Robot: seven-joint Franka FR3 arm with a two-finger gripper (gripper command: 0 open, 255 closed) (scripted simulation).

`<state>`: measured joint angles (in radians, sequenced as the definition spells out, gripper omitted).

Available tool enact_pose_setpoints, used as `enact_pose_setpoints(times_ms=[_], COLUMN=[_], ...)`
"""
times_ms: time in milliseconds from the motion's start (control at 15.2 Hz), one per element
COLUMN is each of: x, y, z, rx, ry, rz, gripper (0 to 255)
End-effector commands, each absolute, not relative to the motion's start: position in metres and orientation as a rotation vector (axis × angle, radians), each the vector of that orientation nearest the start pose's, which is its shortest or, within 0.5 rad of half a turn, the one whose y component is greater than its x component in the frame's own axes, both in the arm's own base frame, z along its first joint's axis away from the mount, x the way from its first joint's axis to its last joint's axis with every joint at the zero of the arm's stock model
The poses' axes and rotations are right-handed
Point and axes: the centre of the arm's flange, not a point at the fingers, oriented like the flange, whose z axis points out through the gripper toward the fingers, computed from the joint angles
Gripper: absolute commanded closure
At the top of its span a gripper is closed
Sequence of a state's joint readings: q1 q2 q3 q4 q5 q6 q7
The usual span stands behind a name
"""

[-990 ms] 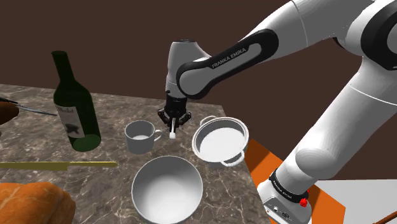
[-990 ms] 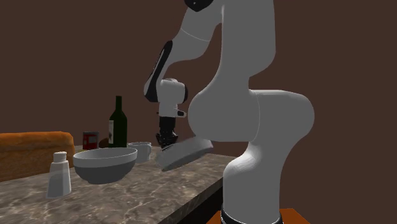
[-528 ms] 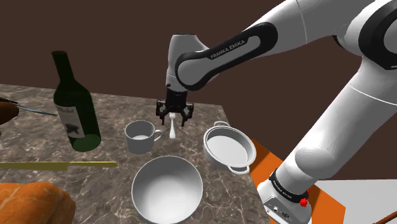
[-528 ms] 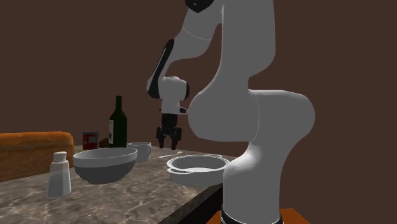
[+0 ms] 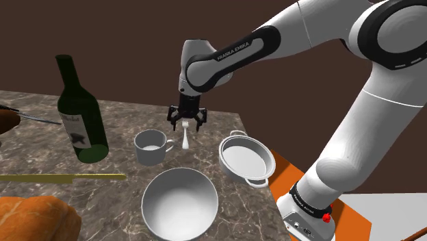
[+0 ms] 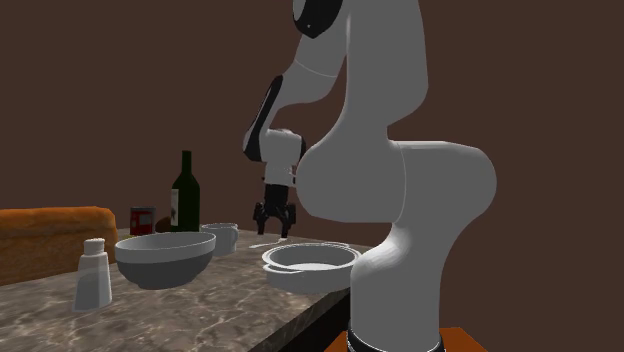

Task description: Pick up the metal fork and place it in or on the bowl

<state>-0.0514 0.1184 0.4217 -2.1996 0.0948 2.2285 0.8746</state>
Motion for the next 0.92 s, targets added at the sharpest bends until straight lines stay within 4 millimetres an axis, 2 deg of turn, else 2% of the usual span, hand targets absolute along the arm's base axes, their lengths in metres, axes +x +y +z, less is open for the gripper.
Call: enact_pose_setpoints(times_ms=[0, 66, 594, 660, 858], x=[0.4975, 0.4965, 0.4965, 0.4965, 0.4965], y=[0.1967, 0.1975, 0.1975, 0.1975, 0.1975], z=[0.3176, 0.3094, 0.3094, 0.3094, 0.3094], rx=[-2.96, -2.96, -2.96, -2.96, -2.96], ry=[0.86, 0.86, 0.86, 0.86, 0.86], rz=[0.21, 0.21, 0.21, 0.21, 0.21], gripper=[0, 0, 0, 255, 255])
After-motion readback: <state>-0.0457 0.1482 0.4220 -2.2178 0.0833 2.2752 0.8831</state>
